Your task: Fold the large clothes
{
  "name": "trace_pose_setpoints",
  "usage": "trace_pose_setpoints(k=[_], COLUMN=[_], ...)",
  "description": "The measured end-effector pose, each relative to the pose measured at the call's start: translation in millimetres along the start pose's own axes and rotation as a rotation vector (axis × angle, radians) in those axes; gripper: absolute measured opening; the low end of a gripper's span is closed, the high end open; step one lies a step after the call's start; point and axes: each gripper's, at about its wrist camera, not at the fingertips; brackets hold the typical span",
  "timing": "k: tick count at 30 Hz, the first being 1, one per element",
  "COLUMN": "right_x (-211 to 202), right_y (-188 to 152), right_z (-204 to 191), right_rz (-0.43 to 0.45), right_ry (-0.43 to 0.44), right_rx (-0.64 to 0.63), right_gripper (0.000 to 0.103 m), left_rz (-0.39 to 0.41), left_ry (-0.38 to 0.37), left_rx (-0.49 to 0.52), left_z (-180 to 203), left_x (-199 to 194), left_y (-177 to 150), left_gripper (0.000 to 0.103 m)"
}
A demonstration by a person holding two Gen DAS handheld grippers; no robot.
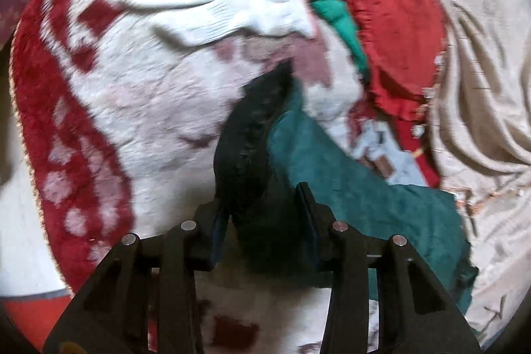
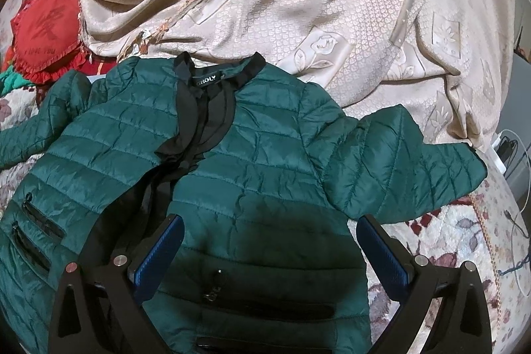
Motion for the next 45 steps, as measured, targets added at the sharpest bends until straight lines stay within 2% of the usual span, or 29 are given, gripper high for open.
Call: trace_pose_setpoints(k=[2, 4, 8, 9, 10, 11, 13, 17, 21, 23, 27, 32, 35, 37, 40, 43, 45], right_x=[0, 0, 0, 1, 1, 2, 4, 9, 9, 6, 1, -4, -9, -14, -18, -20, -23], right_y=[0, 0, 0, 0, 0, -1, -1, -2, -5, -7, -15, -30, -39, -44, -51, -55, -57], right_z=[0, -1, -1, -2, -1, 0, 2, 8, 21, 31, 55, 83, 98, 106, 112, 116, 118], right_rz=[0.002, 0.001, -0.001, -0.002, -0.004, -0.005, -0.012, -0.035, -0.050, -0.049, -0.057, -0.088, -0.099, -0.097, -0.105, -0.109, -0.108], right_ry=[0.002, 0.000, -0.003, -0.001, -0.002, -0.003, -0.007, -0.027, -0.038, -0.047, -0.068, -0.098, -0.111, -0.112, -0.108, -0.087, -0.073], right_rx=[0.000, -0.005, -0.005, -0.002, -0.001, 0.000, 0.005, 0.023, 0.054, 0.073, 0.123, 0.172, 0.198, 0.210, 0.209, 0.215, 0.209], right_gripper=[0.103, 0.103, 0.103, 0.103, 0.103, 0.103, 0.103, 0.103, 0.103, 0.103, 0.103, 0.103, 0.103, 0.103, 0.103, 0.103, 0.103], left_rz=[-0.010, -0.009, -0.011, -0.013, -0.013, -0.008, 0.010, 0.083, 0.166, 0.200, 0.182, 0.110, 0.033, -0.022, -0.097, -0.148, -0.178], left_ry=[0.017, 0.035, 0.011, -0.005, -0.010, -0.006, -0.021, -0.051, -0.057, -0.060, -0.149, -0.287, -0.384, -0.463, -0.543, -0.589, -0.594], left_rx=[-0.031, -0.064, -0.046, -0.028, -0.003, 0.026, 0.045, 0.068, 0.054, 0.079, 0.165, 0.276, 0.323, 0.374, 0.445, 0.516, 0.543], left_z=[-9, -17, -13, -7, -1, 4, 12, 25, 35, 45, 82, 144, 190, 227, 278, 317, 335], left_x=[1, 2, 6, 7, 8, 7, 3, -24, -61, -78, -97, -112, -112, -110, -103, -92, -80], left_y=[-2, -1, 0, 1, 3, 4, 6, 14, 34, 44, 48, 25, -2, -28, -71, -114, -139], left_gripper=[0.045, 0.056, 0.055, 0.045, 0.025, 0.018, 0.011, 0.010, 0.010, 0.010, 0.010, 0.010, 0.010, 0.010, 0.010, 0.010, 0.010])
Point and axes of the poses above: each gripper's, at about its wrist camera, not at the fingertips, and x roughly the way its jaws point, z to its right, y to its top
